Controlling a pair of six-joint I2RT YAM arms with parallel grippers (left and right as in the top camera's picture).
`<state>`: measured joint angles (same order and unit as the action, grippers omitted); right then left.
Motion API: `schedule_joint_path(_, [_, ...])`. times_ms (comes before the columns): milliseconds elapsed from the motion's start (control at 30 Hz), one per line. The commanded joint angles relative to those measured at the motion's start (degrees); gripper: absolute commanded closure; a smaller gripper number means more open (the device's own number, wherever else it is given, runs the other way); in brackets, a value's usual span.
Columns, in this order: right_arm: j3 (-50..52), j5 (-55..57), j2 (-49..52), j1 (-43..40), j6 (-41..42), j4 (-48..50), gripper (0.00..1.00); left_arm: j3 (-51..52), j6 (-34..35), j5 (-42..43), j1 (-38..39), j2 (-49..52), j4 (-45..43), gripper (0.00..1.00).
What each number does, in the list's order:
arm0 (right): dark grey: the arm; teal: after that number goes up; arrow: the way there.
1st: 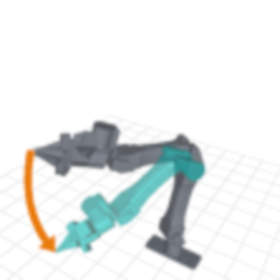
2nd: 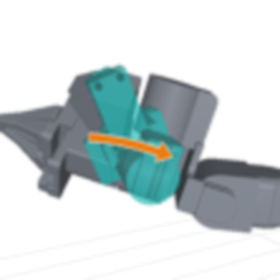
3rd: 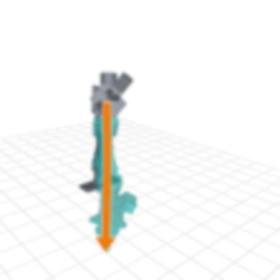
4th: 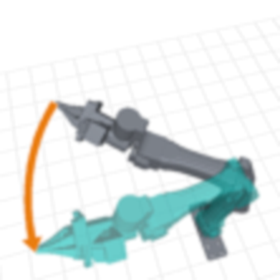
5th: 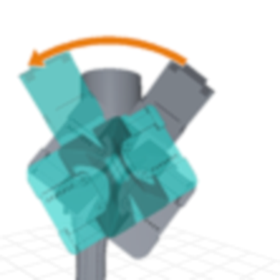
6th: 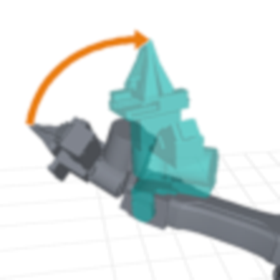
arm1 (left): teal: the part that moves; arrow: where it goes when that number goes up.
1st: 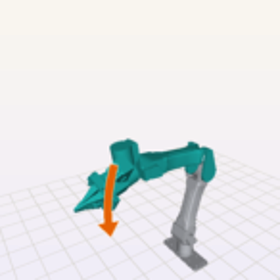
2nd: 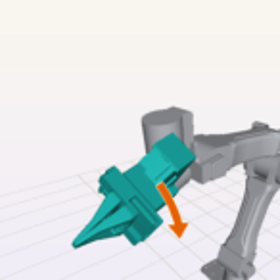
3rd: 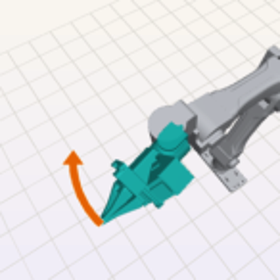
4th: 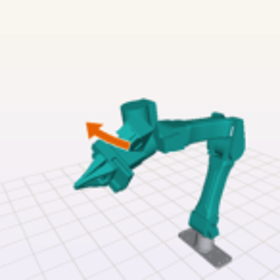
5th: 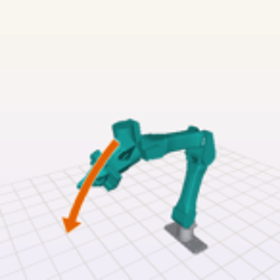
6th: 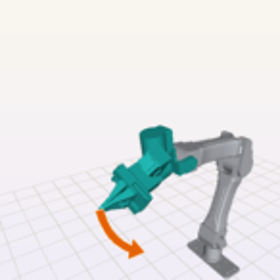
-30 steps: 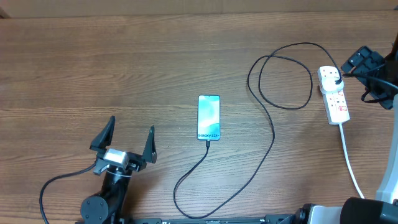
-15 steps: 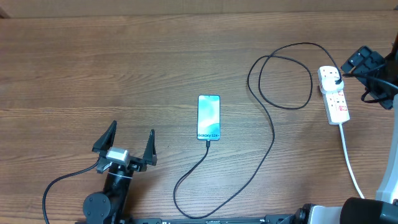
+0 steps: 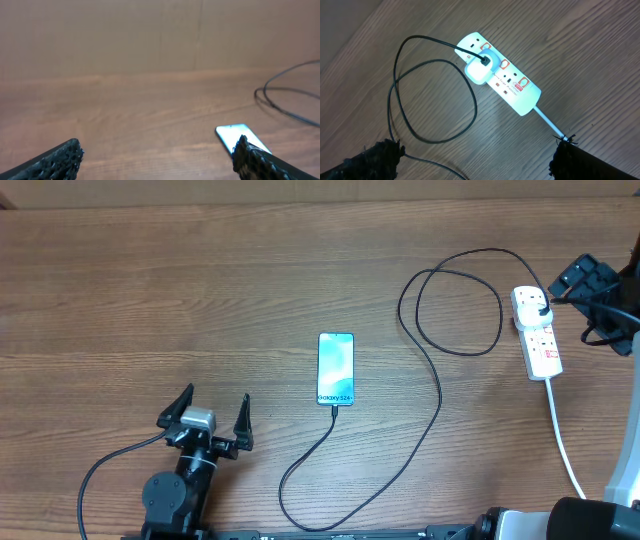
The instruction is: Plug charger to phone and switch on socket
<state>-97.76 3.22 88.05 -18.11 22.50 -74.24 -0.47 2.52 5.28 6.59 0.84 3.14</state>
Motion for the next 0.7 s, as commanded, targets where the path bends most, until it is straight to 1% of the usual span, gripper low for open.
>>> schedule_joint_path(0, [0.20,0.57,-0.28,0.11,0.39,0.20,0.00,0.22,-1.31,-1.55,-0.63,-0.74,1.18,0.01])
schedule_joint_path(233, [0.20,0.57,-0.28,0.11,0.42,0.20,0.00,0.22,-1.31,-1.70,-0.63,-0.74,1.31,0.01])
schedule_joint_path(400, [0.20,0.57,-0.28,0.11,0.39,0.20,0.00,0.22,-4.48,-1.66,-0.63,-0.74,1.33,0.01])
schedule_joint_path(667, [0.20,0.57,-0.28,0.11,0.42,0.20,0.00,0.22,-5.14,-1.29,-1.36,-0.74,1.33,0.01])
